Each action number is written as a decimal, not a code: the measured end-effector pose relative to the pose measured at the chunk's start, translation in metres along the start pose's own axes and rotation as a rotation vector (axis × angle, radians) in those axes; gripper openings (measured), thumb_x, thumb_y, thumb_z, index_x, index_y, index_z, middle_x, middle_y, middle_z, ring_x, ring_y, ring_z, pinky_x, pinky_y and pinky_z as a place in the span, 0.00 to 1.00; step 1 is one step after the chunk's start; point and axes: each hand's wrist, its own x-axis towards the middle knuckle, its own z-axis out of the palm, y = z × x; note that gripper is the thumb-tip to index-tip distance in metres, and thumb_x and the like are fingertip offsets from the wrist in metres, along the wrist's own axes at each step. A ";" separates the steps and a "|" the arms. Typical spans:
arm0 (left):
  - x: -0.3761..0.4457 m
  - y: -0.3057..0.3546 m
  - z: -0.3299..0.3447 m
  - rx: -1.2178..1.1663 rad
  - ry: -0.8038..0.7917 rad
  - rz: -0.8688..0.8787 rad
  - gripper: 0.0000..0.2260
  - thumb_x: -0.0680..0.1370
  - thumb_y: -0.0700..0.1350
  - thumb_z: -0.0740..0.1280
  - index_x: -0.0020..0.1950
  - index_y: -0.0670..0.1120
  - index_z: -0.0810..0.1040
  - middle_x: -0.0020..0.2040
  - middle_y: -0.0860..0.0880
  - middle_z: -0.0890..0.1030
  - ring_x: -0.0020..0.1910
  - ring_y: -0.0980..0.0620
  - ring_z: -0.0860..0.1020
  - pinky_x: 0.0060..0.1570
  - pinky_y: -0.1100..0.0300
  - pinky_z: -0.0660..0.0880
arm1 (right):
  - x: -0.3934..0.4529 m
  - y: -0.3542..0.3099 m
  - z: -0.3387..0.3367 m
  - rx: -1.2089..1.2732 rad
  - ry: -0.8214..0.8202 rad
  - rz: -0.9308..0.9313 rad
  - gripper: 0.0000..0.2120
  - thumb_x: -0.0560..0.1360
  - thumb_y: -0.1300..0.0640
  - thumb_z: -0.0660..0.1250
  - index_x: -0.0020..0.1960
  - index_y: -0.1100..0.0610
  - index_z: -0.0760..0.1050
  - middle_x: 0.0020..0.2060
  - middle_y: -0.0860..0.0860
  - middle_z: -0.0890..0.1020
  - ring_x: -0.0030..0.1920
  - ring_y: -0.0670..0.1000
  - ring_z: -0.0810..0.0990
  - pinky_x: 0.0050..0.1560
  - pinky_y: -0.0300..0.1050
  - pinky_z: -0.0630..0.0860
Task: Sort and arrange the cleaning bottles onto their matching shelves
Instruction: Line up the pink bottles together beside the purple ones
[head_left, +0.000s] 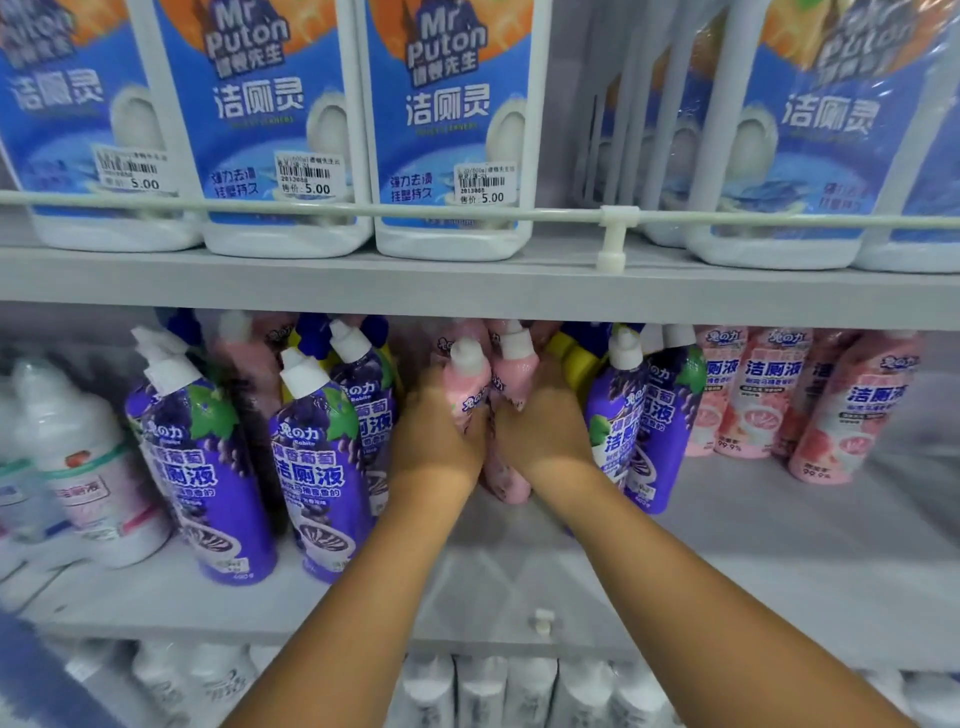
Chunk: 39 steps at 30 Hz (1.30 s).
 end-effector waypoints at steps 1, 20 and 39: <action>-0.005 -0.008 -0.001 -0.042 0.006 -0.012 0.19 0.75 0.56 0.71 0.62 0.53 0.72 0.52 0.48 0.83 0.49 0.42 0.83 0.41 0.57 0.74 | -0.008 -0.001 -0.005 0.030 0.004 -0.002 0.19 0.76 0.53 0.68 0.65 0.52 0.70 0.57 0.56 0.82 0.56 0.59 0.81 0.52 0.48 0.78; -0.090 0.054 -0.010 -0.648 -0.281 0.055 0.22 0.70 0.45 0.79 0.58 0.62 0.77 0.50 0.69 0.83 0.50 0.70 0.81 0.47 0.73 0.76 | -0.099 0.071 -0.159 0.397 0.217 -0.009 0.20 0.76 0.61 0.74 0.64 0.46 0.76 0.55 0.53 0.84 0.57 0.57 0.83 0.60 0.61 0.80; -0.086 0.178 0.203 -0.481 -0.356 -0.027 0.21 0.74 0.47 0.77 0.64 0.55 0.75 0.55 0.56 0.84 0.54 0.56 0.83 0.59 0.46 0.80 | 0.005 0.247 -0.302 0.504 0.063 0.020 0.21 0.82 0.54 0.67 0.74 0.45 0.70 0.68 0.49 0.79 0.67 0.53 0.79 0.65 0.63 0.77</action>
